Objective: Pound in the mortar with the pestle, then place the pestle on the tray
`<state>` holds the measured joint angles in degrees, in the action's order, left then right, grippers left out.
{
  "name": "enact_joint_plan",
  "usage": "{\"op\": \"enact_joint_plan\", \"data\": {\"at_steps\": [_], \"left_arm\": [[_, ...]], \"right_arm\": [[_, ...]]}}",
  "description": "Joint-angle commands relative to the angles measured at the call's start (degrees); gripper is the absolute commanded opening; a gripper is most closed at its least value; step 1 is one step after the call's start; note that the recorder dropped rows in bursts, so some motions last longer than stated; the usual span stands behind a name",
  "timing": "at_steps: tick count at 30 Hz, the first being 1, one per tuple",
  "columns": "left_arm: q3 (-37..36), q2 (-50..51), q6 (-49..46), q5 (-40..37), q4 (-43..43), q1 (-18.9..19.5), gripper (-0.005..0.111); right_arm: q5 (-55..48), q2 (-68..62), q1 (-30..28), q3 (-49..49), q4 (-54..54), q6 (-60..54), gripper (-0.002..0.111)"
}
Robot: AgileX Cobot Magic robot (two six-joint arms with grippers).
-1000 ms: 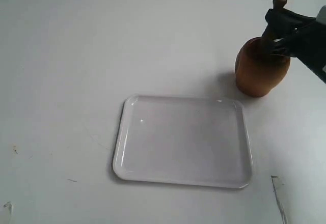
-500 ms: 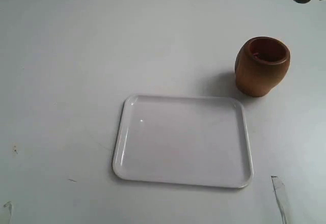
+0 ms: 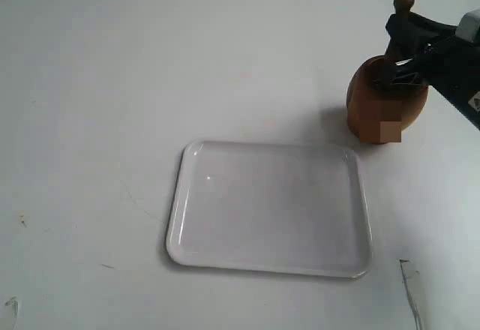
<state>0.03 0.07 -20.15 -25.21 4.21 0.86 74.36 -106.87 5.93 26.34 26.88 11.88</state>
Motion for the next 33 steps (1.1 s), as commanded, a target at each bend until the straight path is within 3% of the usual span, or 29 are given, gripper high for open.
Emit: {"op": "enact_joint_plan", "data": {"at_steps": [1,8,12,19,28,31,33], "left_arm": [[-0.03,-0.07,0.47,0.17,-0.42,-0.44,0.0],[-0.03,-0.07,0.47,0.17,-0.42,-0.44,0.0],[-0.03,-0.07,0.47,0.17,-0.42,-0.44,0.0],[-0.03,-0.07,0.47,0.17,-0.42,-0.44,0.0],[-0.03,-0.07,0.47,0.17,-0.42,-0.44,0.0],[-0.03,-0.07,0.47,0.17,-0.42,-0.44,0.0],[-0.03,-0.07,0.47,0.17,-0.42,-0.44,0.0]], "right_arm": [[-4.4,2.59,0.36,-0.81,1.34,-2.79,0.0],[-4.4,27.27,0.36,-0.81,1.75,1.58,0.0],[-6.24,34.29,0.36,-0.81,-1.33,1.59,0.0],[-6.7,25.65,0.36,-0.81,-0.92,1.17,0.0],[-4.4,-1.93,0.93,0.52,0.98,-1.79,0.0],[-4.4,-3.04,0.93,1.08,2.73,-2.95,0.0],[-4.4,3.57,0.93,1.08,2.73,-2.95,0.0]]}}
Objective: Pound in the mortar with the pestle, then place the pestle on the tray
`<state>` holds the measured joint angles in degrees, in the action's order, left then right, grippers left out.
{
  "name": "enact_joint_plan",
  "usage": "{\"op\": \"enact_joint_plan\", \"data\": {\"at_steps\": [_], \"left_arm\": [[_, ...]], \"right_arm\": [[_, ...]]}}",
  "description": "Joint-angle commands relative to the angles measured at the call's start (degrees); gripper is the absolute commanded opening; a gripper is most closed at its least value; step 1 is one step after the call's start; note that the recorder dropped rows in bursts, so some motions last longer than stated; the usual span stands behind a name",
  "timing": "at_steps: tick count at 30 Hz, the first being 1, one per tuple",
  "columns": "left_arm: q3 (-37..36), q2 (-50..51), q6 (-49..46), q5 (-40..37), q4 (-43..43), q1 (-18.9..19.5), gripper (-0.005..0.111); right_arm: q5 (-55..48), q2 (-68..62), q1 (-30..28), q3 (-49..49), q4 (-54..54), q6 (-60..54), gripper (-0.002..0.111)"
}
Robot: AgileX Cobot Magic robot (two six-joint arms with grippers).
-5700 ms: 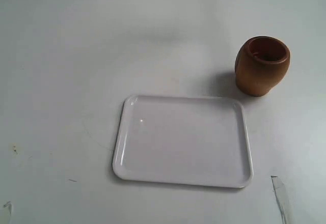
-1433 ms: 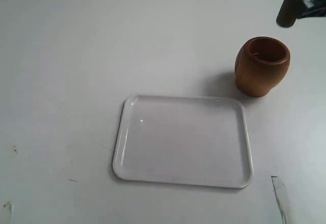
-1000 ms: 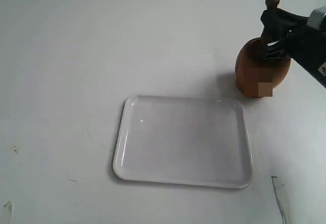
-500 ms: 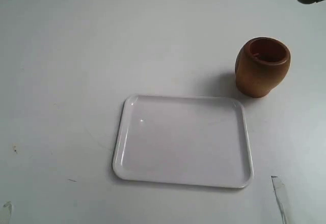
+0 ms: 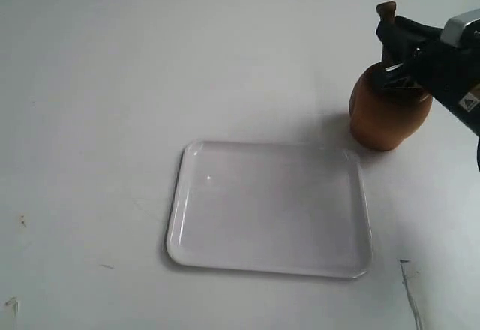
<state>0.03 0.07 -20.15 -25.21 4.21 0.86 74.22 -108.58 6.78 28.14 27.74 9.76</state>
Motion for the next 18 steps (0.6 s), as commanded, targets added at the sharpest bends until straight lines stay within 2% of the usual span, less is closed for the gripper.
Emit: {"op": "enact_joint_plan", "data": {"at_steps": [1,3,8,10,14,18], "left_arm": [[-0.03,-0.07,0.47,0.17,-0.42,-0.44,0.0],[-0.03,-0.07,0.47,0.17,-0.42,-0.44,0.0],[-0.03,-0.07,0.47,0.17,-0.42,-0.44,0.0],[-0.03,-0.07,0.47,0.17,-0.42,-0.44,0.0],[-0.03,-0.07,0.47,0.17,-0.42,-0.44,0.0],[-0.03,-0.07,0.47,0.17,-0.42,-0.44,0.0]], "right_arm": [[-4.26,12.33,0.08,-0.71,1.76,-0.71,0.0],[-4.26,23.21,0.08,-0.71,1.14,1.79,0.0],[-5.54,34.53,0.08,-0.71,-1.98,2.65,0.0],[-5.11,31.7,0.08,-0.71,-0.87,3.64,0.0],[-4.26,15.21,0.08,-0.53,-0.5,2.14,0.0],[-4.26,5.26,0.08,-0.21,0.48,-0.24,0.0]]}}
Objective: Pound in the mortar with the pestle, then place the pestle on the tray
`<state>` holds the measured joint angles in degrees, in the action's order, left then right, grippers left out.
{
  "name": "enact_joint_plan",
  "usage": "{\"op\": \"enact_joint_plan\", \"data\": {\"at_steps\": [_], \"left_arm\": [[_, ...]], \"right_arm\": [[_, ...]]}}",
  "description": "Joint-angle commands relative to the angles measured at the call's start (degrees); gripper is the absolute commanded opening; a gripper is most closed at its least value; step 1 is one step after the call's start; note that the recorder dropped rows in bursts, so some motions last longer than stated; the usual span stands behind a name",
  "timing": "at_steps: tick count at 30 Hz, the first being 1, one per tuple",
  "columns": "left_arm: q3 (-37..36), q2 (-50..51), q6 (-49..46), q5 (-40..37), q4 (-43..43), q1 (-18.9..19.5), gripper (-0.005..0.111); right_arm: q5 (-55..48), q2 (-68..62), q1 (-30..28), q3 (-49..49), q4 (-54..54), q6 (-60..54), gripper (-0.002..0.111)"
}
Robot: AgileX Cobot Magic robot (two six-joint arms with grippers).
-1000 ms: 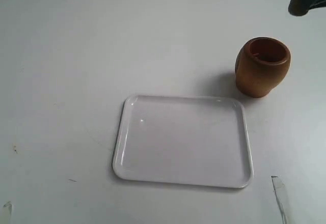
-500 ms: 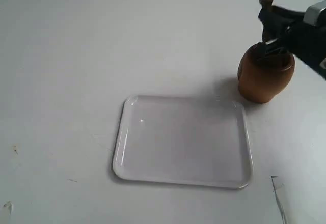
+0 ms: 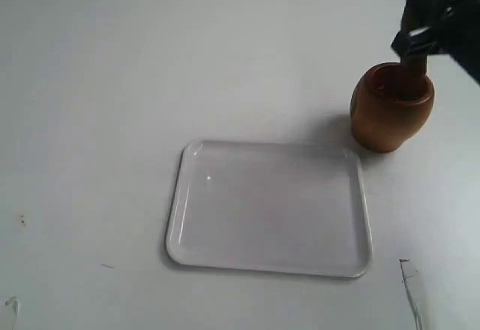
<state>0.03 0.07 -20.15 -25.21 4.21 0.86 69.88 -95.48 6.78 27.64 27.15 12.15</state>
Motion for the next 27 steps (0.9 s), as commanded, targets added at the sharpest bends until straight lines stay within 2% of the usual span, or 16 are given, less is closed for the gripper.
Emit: {"op": "enact_joint_plan", "data": {"at_steps": [1,7,12,15,18,20,22,25,27], "left_arm": [[-0.03,-0.07,0.47,0.17,-0.42,-0.44,0.0],[-0.03,-0.07,0.47,0.17,-0.42,-0.44,0.0],[-0.03,-0.07,0.47,0.17,-0.42,-0.44,0.0],[-0.03,-0.07,0.47,0.17,-0.42,-0.44,0.0],[-0.03,-0.07,0.47,0.17,-0.42,-0.44,0.0],[-0.03,-0.07,0.47,0.17,-0.42,-0.44,0.0],[-0.03,-0.07,0.47,0.17,-0.42,-0.44,0.0],[-0.03,-0.07,0.47,0.17,-0.42,-0.44,0.0],[-0.03,-0.07,0.47,0.17,-0.42,-0.44,0.0]], "right_arm": [[0.08,-9.81,0.08,0.29,1.42,-3.48,0.0],[0.08,-13.37,0.08,0.46,2.29,-6.01,0.0],[0.08,-3.37,0.08,0.48,4.49,-4.77,0.0],[0.08,5.97,0.08,0.48,8.93,3.23,0.0],[0.08,19.84,0.08,0.48,23.49,18.35,0.0],[-8.59,25.84,0.11,0.48,32.75,25.93,0.0],[-15.09,29.21,0.11,0.48,40.04,32.82,0.0],[-16.48,29.99,0.11,0.91,44.24,37.96,0.0],[-18.93,29.86,2.37,3.18,50.57,43.18,0.0]]}}
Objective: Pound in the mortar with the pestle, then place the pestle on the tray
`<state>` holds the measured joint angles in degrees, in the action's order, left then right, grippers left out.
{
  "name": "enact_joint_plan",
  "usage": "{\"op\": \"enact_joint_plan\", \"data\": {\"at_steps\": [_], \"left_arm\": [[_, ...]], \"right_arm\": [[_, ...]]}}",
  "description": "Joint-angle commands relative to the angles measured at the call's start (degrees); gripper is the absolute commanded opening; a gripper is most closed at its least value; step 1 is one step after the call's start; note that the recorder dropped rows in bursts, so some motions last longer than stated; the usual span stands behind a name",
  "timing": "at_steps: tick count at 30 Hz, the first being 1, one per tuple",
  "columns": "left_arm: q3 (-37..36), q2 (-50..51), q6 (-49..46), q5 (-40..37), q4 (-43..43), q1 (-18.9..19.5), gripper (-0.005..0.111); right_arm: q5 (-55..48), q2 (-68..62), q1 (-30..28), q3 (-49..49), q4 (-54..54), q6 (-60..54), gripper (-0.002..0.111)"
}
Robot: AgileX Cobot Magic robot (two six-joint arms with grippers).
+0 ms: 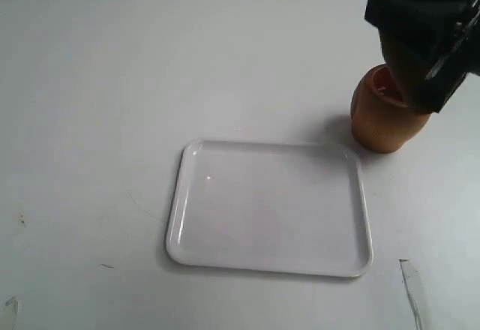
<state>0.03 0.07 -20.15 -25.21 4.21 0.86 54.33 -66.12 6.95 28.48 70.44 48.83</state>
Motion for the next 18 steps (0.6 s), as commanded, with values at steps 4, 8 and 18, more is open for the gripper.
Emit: {"op": "enact_joint_plan", "data": {"at_steps": [4,8,18], "left_arm": [[-0.03,-0.07,0.47,0.17,-0.42,-0.44,0.0],[-0.03,-0.07,0.47,0.17,-0.42,-0.44,0.0],[-0.03,-0.07,0.47,0.17,-0.42,-0.44,0.0]], "right_arm": [[-28.64,0.5,20.8,5.71,12.69,-3.97,0.0],[-52.69,-2.65,40.72,9.34,7.34,-24.48,0.0],[-101.07,-26.59,50.22,34.92,-75.86,-85.44,0.0]]}}
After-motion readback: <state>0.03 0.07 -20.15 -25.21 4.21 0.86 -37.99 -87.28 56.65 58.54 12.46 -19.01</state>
